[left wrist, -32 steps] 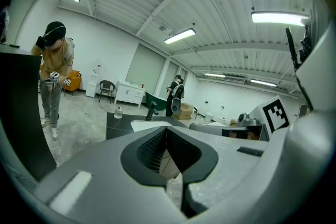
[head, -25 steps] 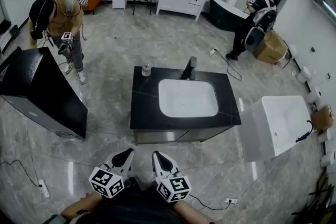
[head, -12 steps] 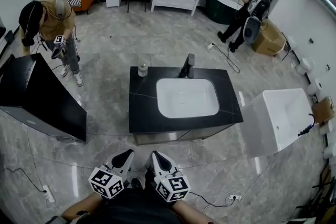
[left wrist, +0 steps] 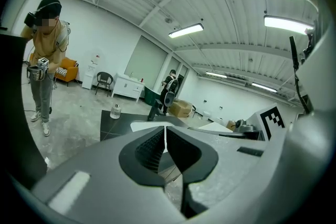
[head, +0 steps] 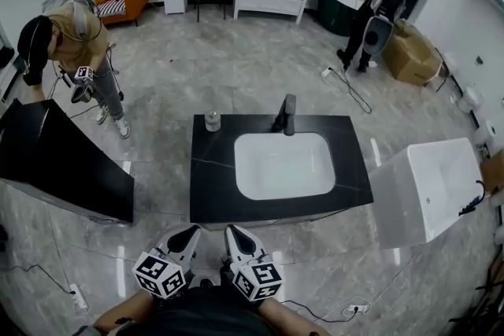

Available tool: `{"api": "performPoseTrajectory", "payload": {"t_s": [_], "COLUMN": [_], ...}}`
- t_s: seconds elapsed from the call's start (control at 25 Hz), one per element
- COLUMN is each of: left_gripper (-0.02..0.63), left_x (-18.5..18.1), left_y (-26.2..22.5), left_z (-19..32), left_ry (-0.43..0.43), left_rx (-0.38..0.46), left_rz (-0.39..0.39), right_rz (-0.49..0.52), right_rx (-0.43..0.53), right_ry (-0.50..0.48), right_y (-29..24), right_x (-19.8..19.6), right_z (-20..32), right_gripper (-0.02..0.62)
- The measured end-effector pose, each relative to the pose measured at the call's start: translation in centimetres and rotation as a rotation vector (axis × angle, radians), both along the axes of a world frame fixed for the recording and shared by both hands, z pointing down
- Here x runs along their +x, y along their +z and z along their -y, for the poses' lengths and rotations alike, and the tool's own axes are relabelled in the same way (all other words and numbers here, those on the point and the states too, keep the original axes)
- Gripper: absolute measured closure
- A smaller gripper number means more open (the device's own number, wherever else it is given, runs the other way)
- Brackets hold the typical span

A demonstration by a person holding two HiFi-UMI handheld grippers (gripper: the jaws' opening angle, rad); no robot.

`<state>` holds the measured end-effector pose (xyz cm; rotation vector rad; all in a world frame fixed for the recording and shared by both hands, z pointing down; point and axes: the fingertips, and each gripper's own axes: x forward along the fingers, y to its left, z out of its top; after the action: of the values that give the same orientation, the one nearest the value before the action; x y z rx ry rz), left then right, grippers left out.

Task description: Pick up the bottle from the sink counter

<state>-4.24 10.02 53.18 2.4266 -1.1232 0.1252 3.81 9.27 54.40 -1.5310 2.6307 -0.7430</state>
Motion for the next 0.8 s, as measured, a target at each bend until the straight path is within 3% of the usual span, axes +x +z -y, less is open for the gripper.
{"api": "performPoseTrajectory", "payload": {"t_s": [0.36, 0.8], "left_gripper": [0.604, 0.604], "left_x": [4.3, 5.4], "left_y": [-0.2, -0.8], "left_z": [6.9, 10.7], "left_ry": [-0.015, -0.085], "left_rx": [-0.008, -0.011], "left_rz": [0.021, 0.052], "right_rz": [0.040, 0.087], "right_rx": [-0.027, -0.036], "right_ry": [-0.015, -0.056], "right_y": [0.6, 0.5], "right_x": [3.9, 5.5], "right_z": [7.0, 12.0], "right_gripper": [0.588, 0.588]}}
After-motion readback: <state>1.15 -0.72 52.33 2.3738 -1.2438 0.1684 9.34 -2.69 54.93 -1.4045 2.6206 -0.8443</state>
